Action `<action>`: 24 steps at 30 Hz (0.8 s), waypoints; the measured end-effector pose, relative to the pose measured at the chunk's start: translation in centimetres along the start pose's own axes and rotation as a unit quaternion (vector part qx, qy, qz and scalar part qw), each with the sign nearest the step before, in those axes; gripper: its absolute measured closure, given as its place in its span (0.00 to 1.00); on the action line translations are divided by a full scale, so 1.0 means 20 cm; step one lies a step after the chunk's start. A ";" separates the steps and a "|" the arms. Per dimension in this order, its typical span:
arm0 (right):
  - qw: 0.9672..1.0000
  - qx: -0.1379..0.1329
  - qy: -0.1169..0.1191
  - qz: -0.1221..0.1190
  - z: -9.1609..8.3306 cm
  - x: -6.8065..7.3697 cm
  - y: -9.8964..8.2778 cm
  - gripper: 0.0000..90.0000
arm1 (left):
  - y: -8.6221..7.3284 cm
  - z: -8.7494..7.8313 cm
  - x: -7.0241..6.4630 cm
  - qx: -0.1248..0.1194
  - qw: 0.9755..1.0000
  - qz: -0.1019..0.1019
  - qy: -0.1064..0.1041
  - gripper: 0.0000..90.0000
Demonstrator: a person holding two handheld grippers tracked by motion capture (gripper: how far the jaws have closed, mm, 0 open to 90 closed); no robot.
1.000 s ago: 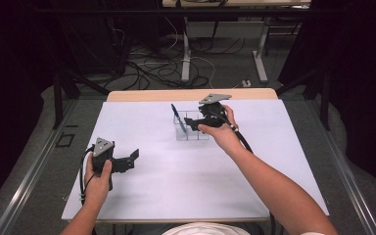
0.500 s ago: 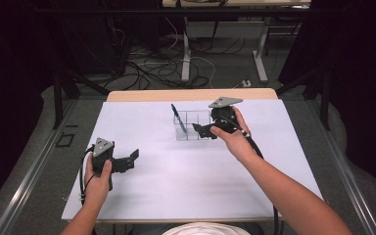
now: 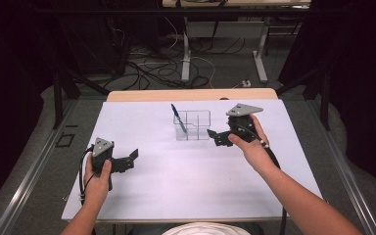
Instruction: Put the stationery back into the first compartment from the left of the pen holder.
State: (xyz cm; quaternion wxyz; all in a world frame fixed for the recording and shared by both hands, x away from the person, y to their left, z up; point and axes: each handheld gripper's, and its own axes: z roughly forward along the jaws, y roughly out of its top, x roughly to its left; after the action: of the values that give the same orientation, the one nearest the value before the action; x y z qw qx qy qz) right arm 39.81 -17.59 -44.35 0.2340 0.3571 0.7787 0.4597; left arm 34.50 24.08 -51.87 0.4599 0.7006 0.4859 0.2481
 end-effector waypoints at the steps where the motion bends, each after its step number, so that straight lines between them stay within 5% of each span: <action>1: 1.000 0.002 -0.001 -0.002 -0.02 -0.01 -0.02 0.00 | 0.00 0.00 0.00 0.000 1.000 0.000 0.000 0.00; 17: 0.999 0.006 -0.044 0.030 -0.19 -0.16 -0.29 0.00 | 0.00 0.00 0.00 0.002 1.000 -0.006 0.004 0.00; 24: 0.996 0.006 -0.051 0.067 -0.22 -0.18 -0.41 0.00 | 0.00 0.00 0.00 0.004 1.000 -0.006 0.006 0.00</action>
State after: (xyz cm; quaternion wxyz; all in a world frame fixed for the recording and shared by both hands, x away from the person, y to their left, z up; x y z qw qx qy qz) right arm 36.16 -25.47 -49.45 0.2395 0.4331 0.7429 0.4508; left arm 34.53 24.09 -51.98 0.4557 0.6976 0.4942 0.2476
